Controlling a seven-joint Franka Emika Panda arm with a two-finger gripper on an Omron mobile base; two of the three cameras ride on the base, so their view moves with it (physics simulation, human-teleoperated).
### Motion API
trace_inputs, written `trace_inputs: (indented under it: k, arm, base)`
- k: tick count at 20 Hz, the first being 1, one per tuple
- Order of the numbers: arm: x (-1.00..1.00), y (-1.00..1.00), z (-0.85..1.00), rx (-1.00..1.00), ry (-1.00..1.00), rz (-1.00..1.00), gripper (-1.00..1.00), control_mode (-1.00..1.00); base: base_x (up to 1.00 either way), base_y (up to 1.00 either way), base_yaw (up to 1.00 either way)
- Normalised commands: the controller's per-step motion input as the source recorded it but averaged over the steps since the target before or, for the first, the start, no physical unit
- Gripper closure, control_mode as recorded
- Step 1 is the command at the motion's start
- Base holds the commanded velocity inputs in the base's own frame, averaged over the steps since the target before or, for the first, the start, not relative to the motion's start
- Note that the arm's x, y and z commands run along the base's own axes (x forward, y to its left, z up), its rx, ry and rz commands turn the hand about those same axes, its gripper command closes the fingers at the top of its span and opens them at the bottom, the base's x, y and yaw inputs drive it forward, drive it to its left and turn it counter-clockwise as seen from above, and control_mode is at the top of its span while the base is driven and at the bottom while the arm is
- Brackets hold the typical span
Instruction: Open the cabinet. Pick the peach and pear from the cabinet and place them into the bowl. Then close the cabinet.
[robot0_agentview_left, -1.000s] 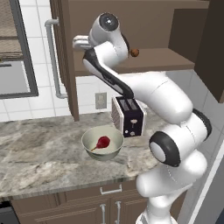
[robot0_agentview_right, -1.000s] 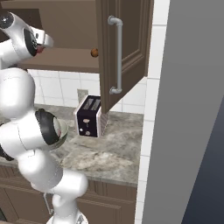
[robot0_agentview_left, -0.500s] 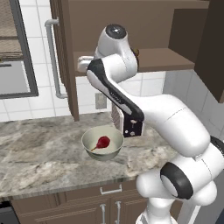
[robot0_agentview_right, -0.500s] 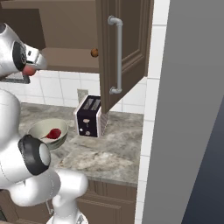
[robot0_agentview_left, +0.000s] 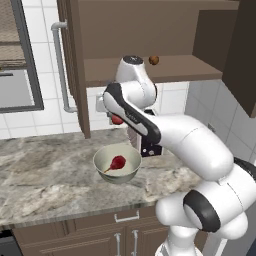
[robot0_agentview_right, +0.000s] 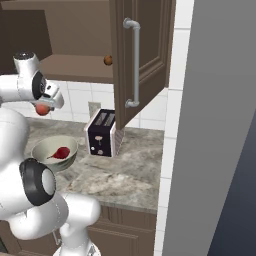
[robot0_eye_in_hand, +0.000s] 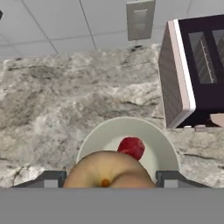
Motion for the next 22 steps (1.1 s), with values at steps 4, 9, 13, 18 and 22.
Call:
trace_inputs:
  k: [4,9,13,18,22]
  arm:
    - [0.2,0.0,-1.0,-0.03,0.18,0.0,1.0,-1.0]
    - [0.24,0.02,-1.0,-0.05,0.1,0.0,1.0,-1.0]
    - [0.32,0.05,-0.89,-0.01,0.01,0.0,1.0,-1.0]
    - [0.11,0.0,-0.68,0.0,0.03,0.0,1.0,-1.0]
    - [0.0,0.0,-0.6,0.0,0.01,0.0,1.0,-1.0]
  base:
    - [0.0,0.0,0.0]
    - [0.0,0.0,0.0]
    - [0.0,0.0,0.0]
    - [0.0,0.0,0.0]
    - [0.0,0.0,0.0]
